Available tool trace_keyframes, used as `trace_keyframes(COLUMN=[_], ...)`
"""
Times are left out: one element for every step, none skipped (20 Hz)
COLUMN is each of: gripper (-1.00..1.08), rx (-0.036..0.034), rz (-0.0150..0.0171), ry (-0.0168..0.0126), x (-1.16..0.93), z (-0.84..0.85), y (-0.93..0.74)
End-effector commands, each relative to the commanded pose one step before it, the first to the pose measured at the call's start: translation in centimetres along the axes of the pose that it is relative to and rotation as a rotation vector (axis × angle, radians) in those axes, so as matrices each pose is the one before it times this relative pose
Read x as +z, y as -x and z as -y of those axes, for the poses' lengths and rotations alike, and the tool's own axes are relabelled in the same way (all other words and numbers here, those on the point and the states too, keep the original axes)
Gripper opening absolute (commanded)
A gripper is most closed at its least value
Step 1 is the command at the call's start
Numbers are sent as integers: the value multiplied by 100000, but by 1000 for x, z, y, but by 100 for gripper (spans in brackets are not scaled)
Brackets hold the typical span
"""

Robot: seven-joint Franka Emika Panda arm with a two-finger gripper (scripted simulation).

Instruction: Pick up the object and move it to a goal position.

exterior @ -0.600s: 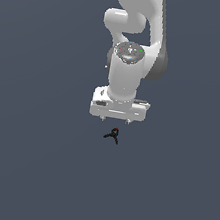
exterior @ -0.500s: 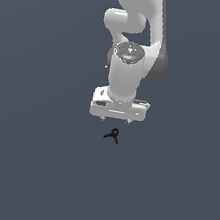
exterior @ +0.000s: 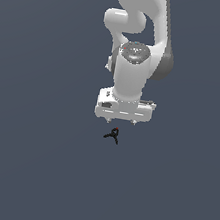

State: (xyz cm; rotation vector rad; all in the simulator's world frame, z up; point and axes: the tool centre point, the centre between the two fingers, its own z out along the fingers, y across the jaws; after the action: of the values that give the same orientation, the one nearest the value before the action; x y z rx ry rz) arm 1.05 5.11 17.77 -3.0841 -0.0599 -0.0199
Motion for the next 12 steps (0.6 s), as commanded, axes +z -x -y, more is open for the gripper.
trace_keyframes(gripper=[100,100,100,100,100,100,100,100,100,100,100,100], rx=[-65,89,215,336,472,604,734,865,996,1120,1237,1365], rz=[-91,42,22,14,14,19,26,33,38,41,42,43], ry=[-364,169,76,37,28,42,68,93,116,135,149,164], x=[-53,37,63,100,138,177,215,253,291,327,361,398], z=[140,-61,-42,-9,-4,-7,-17,-28,-37,-43,-46,-49], y=[-42,16,16,15,18,24,32,39,47,54,62,69])
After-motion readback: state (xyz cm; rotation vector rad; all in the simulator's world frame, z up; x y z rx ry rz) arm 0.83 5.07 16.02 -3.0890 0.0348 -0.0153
